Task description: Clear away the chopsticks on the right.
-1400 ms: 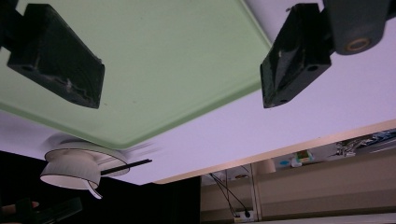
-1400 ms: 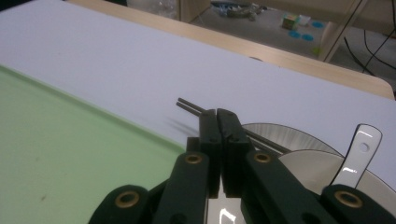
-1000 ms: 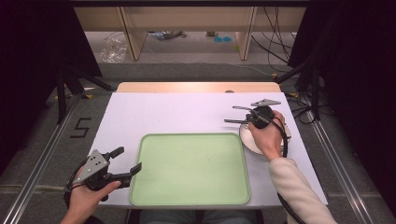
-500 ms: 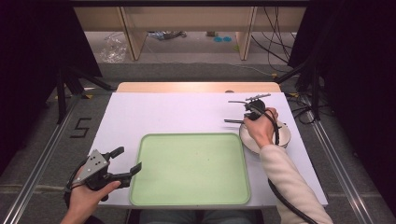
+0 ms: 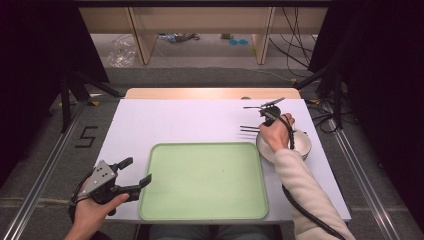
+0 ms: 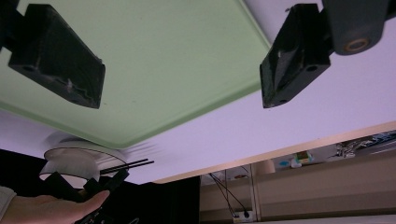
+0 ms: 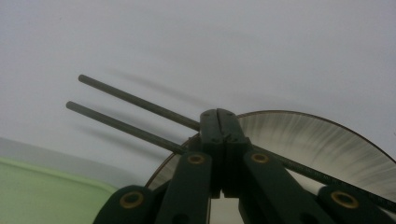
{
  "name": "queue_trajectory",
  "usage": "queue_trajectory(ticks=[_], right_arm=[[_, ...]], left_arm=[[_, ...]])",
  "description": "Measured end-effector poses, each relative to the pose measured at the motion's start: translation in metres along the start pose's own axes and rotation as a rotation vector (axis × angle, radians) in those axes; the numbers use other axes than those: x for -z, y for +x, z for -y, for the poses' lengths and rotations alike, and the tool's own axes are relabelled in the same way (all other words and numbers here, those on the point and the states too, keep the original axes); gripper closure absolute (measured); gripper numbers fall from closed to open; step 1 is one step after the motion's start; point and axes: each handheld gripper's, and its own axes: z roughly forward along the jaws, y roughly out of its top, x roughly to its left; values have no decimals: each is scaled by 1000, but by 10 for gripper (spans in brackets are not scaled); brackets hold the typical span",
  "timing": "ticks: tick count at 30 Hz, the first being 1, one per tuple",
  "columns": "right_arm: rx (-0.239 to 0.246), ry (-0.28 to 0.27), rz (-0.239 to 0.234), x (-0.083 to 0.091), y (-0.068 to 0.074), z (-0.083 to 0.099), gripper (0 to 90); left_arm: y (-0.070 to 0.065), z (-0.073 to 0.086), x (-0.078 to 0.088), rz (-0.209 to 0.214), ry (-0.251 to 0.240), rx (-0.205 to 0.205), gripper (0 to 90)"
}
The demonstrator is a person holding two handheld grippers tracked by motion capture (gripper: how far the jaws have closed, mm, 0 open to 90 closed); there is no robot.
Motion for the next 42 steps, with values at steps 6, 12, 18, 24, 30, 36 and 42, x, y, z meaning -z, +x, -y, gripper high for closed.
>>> queue_trajectory(ticks=[6,12,18,24,30,36,42], right_arm=[[7,8,-3,-1,1,-1,900],[-18,36,2,-2,2,-3,900],[16,6,-4,6,5,-7,877],[377,-29,-8,17,20,-22,681],[704,15,47,13,30,-30,602],[842,68,39,6,32,-30,611],[911,101,66,-1,34,-27,618]], left_arm=[[0,0,-1,6,-6,0,141],[0,0,0,1,-1,-1,141],[0,0,0,0,2,0,142],[-1,0,0,0,3,0,143],[-1,0,0,0,4,1,145],[0,0,0,0,3,-2,145],[0,0,0,1,4,-1,146]])
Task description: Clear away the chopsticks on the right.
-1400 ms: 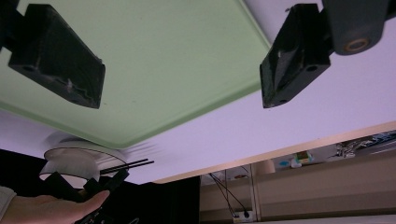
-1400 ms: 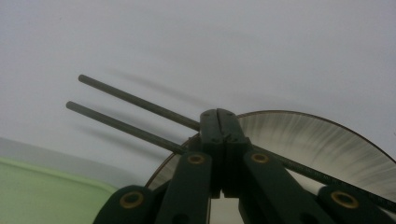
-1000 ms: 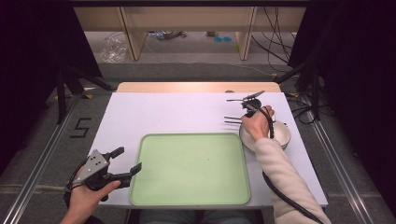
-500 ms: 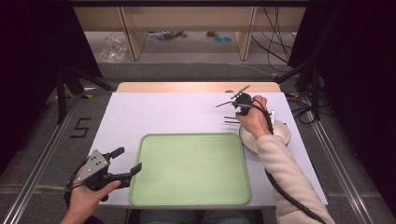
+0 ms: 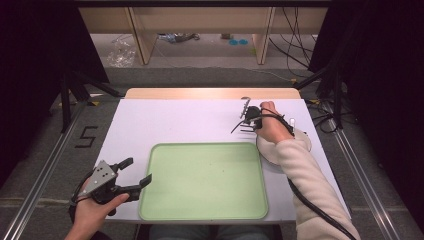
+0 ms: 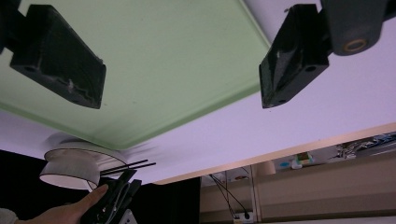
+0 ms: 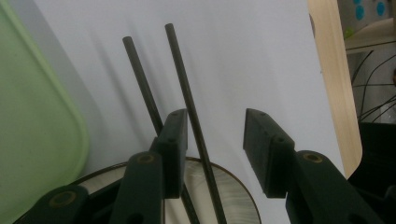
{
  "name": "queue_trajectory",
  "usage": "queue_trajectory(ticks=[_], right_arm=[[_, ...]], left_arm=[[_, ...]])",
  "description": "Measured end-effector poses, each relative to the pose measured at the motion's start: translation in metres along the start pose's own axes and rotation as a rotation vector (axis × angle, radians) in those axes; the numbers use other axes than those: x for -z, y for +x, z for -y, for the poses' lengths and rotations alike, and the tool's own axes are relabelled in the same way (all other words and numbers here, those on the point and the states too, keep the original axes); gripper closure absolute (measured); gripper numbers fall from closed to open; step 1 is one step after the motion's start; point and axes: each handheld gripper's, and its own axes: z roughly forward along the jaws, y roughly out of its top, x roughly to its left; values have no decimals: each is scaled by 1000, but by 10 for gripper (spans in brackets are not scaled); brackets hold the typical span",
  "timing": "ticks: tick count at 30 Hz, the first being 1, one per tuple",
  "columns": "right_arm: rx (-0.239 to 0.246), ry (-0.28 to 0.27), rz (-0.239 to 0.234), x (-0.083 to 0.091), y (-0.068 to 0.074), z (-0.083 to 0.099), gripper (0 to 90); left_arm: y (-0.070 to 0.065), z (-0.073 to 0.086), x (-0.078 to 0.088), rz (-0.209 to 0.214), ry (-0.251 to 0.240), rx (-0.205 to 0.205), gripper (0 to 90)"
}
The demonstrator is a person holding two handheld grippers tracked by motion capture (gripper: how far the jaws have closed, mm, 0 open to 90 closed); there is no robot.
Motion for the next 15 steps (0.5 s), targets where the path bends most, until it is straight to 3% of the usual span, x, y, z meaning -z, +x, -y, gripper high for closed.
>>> queue_trajectory(ticks=[15], right_arm=[[63,19,-16,-9,5,-11,655]], left_arm=[[0,0,0,1,-3,6,148]])
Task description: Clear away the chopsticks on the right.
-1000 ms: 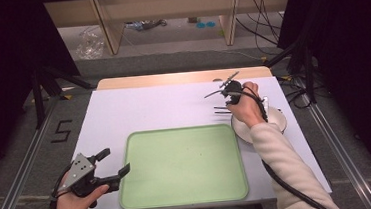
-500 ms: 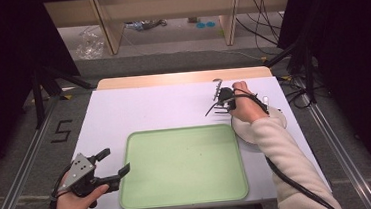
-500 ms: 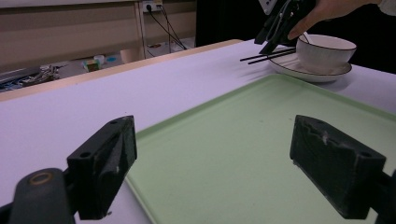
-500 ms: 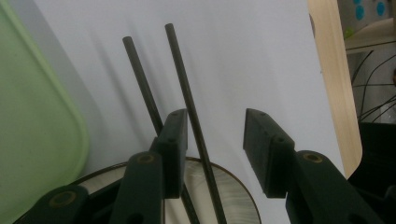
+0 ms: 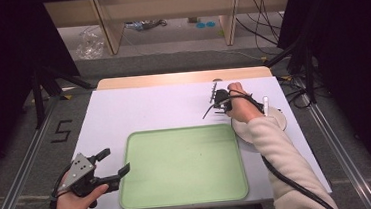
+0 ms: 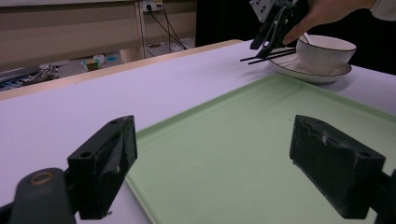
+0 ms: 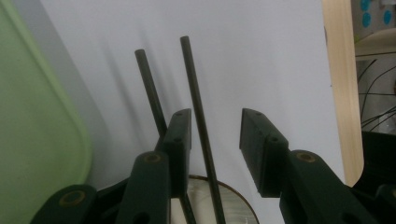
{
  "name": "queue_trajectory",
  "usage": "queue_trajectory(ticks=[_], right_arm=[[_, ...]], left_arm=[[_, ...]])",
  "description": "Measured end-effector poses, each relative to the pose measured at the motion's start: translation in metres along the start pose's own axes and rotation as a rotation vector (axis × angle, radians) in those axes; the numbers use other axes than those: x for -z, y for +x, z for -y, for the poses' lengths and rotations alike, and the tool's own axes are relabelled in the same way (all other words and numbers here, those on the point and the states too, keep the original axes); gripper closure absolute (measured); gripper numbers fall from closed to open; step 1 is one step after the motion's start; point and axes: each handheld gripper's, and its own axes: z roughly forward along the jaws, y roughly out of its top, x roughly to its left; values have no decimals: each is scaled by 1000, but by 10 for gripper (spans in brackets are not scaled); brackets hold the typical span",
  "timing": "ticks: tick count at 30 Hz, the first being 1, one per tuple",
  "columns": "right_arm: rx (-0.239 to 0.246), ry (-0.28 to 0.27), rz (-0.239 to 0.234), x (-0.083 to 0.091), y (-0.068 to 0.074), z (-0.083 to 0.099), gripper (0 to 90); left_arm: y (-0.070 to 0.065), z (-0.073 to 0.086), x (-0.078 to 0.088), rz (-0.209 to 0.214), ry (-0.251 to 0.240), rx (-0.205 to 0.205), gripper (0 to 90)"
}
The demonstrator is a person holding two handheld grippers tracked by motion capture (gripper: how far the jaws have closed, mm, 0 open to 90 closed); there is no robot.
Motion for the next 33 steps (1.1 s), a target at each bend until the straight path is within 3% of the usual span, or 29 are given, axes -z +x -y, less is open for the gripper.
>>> queue_trajectory(ticks=[24,33], right_arm=[[21,25,-4,-13,-2,-2,738],[55,33,-6,-16,-1,-4,791]], left_arm=[[0,0,0,-1,3,-2,151],[0,0,0,-1,2,-4,151]])
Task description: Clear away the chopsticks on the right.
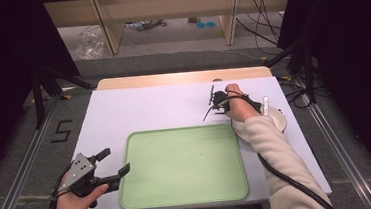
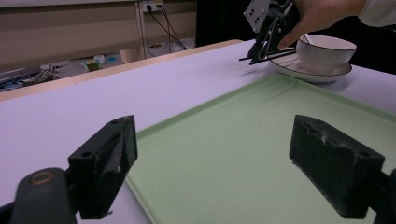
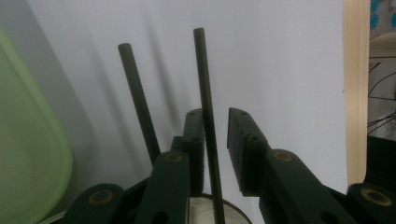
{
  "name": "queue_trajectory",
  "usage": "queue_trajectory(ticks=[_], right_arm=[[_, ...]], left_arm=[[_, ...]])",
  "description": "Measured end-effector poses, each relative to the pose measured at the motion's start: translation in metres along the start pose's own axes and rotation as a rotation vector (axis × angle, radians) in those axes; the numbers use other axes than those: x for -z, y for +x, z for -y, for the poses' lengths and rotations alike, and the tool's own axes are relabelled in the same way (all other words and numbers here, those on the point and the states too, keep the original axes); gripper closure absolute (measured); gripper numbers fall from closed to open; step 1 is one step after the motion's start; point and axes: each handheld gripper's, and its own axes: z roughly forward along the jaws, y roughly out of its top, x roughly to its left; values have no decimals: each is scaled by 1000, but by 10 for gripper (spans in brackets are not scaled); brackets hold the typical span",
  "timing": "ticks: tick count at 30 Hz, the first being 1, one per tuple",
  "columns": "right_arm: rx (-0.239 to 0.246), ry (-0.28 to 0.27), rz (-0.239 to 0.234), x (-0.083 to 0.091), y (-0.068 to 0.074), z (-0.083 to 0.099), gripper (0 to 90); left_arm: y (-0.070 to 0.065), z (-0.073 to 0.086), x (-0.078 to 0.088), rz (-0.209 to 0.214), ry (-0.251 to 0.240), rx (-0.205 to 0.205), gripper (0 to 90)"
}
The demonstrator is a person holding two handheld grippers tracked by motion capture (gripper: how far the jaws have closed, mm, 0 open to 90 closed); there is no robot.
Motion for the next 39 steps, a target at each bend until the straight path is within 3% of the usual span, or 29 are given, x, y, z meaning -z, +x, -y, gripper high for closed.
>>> queue_trajectory(ticks=[12,15,22,32,39], right_arm=[[57,4,-5,0,4,-1,872],[87,4,18,2,3,0,875],[102,-15,37,5,2,1,876],[90,-64,88,21,-6,3,877],[43,-108,108,32,-9,4,878]], left_arm=[[0,0,0,0,-2,0,151],[0,0,0,0,-1,0,151],[0,0,0,0,-2,1,151],[-1,0,0,-1,-3,5,151],[-1,0,0,-1,-4,6,151]])
